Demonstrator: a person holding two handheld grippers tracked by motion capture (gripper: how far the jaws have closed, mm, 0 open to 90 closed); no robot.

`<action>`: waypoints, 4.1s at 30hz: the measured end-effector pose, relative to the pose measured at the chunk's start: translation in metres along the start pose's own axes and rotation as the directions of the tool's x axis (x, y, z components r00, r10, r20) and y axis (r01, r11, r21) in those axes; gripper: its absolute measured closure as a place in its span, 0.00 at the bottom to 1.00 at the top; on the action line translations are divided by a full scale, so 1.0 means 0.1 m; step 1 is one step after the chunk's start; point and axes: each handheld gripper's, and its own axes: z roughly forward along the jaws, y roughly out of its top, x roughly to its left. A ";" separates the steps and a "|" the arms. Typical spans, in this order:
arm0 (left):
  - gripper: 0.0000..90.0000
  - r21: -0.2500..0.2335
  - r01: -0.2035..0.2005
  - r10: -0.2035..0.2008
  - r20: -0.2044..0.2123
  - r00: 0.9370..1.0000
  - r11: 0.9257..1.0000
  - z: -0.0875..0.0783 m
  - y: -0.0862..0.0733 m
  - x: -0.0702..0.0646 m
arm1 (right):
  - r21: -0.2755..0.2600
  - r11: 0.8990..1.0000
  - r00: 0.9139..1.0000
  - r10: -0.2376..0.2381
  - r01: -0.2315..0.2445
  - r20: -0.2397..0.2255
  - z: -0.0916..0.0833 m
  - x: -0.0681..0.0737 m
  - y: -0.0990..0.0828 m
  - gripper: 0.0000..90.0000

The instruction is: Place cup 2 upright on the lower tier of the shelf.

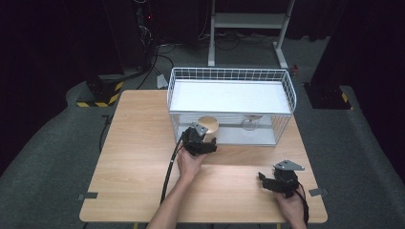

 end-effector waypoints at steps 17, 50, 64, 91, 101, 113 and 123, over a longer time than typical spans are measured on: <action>0.24 0.016 0.016 -0.016 0.004 1.000 1.000 0.11 0.06 0.08 | 0.000 1.000 1.000 0.000 0.000 0.000 0.00 0.00 0.00 0.28; 0.45 0.045 0.047 -0.046 -0.021 0.999 0.998 0.32 0.16 0.14 | -0.001 1.000 1.000 -0.002 0.002 0.000 0.00 0.00 0.00 0.28; 0.52 0.079 0.065 -0.063 -0.032 0.998 0.995 0.38 0.19 0.18 | -0.001 1.000 1.000 -0.002 0.002 -0.001 0.00 0.00 0.00 0.28; 0.24 -0.017 0.073 -0.072 0.057 0.996 0.997 -0.13 0.14 0.18 | -0.002 1.000 1.000 -0.004 0.004 -0.001 0.00 0.00 0.00 0.28; 0.24 -0.039 0.076 -0.073 0.083 0.994 0.996 -0.33 0.06 0.23 | -0.001 1.000 1.000 -0.004 0.004 0.000 0.01 0.00 0.01 0.28; 0.25 -0.072 0.105 -0.097 0.108 0.989 0.992 -0.52 -0.09 0.28 | -0.001 1.000 1.000 -0.004 0.004 -0.001 0.01 0.00 0.01 0.28; 0.25 -0.080 0.130 -0.119 0.132 0.984 0.988 -0.67 -0.16 0.35 | -0.001 1.000 1.000 -0.004 0.004 0.000 0.01 0.00 0.01 0.28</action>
